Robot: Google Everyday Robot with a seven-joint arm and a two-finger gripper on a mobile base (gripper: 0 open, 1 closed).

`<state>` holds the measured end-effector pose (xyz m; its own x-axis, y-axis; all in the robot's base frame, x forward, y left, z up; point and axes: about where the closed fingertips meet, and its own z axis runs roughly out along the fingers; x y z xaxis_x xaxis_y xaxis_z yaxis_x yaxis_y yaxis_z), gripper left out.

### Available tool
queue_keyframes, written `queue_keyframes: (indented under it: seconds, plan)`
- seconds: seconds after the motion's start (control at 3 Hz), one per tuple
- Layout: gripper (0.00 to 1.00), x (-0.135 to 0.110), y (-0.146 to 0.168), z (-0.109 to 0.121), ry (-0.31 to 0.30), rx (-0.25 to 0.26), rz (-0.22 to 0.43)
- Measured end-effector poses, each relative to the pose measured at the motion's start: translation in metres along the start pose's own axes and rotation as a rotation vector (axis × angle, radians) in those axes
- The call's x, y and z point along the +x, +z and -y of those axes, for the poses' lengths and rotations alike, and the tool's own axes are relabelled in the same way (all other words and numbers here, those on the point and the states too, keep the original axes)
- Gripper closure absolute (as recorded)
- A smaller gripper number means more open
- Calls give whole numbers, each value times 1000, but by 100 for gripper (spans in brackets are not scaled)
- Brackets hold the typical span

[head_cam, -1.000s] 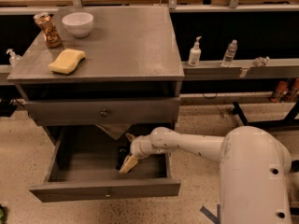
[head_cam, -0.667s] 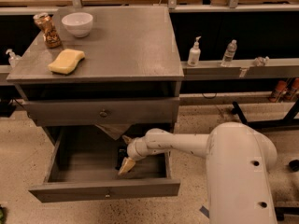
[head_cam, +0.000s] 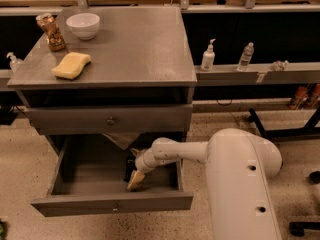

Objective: Pick rxbar blueberry from middle drawer and place on counter

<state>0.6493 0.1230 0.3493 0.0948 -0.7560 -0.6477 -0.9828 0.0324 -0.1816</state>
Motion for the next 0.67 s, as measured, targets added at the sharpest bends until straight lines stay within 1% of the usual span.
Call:
queue_keyframes:
  seconds: [0.33, 0.67]
  plan:
    - [13, 13, 2, 2, 31, -7, -18]
    - [36, 23, -4, 5, 58, 4, -16]
